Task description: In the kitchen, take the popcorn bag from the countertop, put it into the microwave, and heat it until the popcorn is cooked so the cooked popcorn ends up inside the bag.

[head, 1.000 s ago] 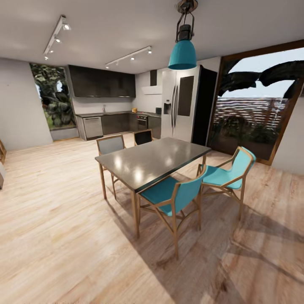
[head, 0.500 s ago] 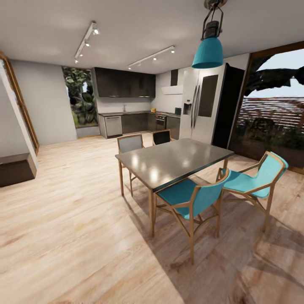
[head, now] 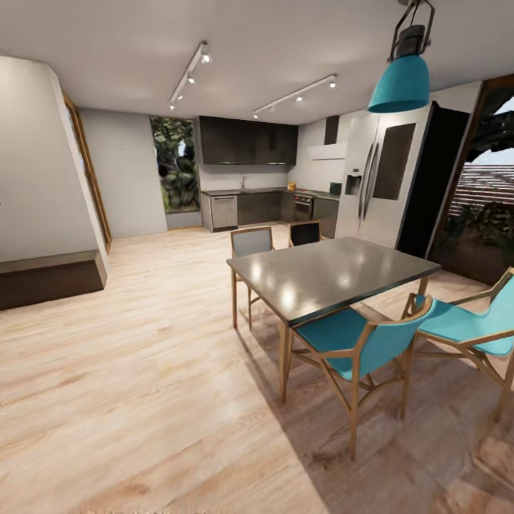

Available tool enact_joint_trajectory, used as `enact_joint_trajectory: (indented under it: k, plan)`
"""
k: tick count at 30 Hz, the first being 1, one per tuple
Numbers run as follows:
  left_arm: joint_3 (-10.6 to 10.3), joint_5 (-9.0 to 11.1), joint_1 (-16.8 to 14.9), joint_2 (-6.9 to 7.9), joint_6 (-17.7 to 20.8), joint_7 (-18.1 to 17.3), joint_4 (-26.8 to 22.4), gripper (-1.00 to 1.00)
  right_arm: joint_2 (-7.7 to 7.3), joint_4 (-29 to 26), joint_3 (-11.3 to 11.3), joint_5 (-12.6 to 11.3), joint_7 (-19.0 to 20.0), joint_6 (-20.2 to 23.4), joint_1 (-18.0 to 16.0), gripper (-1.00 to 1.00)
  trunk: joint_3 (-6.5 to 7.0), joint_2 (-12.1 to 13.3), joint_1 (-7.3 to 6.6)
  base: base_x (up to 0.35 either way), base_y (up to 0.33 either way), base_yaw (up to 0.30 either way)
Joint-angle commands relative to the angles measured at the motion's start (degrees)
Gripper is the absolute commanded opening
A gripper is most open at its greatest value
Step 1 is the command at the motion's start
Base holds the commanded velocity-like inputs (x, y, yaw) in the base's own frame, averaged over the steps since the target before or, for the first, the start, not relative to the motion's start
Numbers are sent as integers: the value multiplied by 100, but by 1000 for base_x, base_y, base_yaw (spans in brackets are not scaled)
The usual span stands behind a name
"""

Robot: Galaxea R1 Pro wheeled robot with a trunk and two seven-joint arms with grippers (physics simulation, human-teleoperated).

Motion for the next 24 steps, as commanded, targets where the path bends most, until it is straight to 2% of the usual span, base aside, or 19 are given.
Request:
enact_joint_trajectory:
  k: [1,16,24]
  plan:
    - [9,21,1,-2,-7,4,-5,100,1,7,14,27,-22,-24,-1,100,-3,-2,0,0,0,295]
    - [17,29,1,-2,-11,15,4,100,4,8,-31,-1,-22,-49,-1,100,-3,-2,0,0,0,295]
    - [19,30,1,-2,-11,15,4,100,63,7,15,41,-13,-13,-1,100,-3,-2,0,0,0,295]
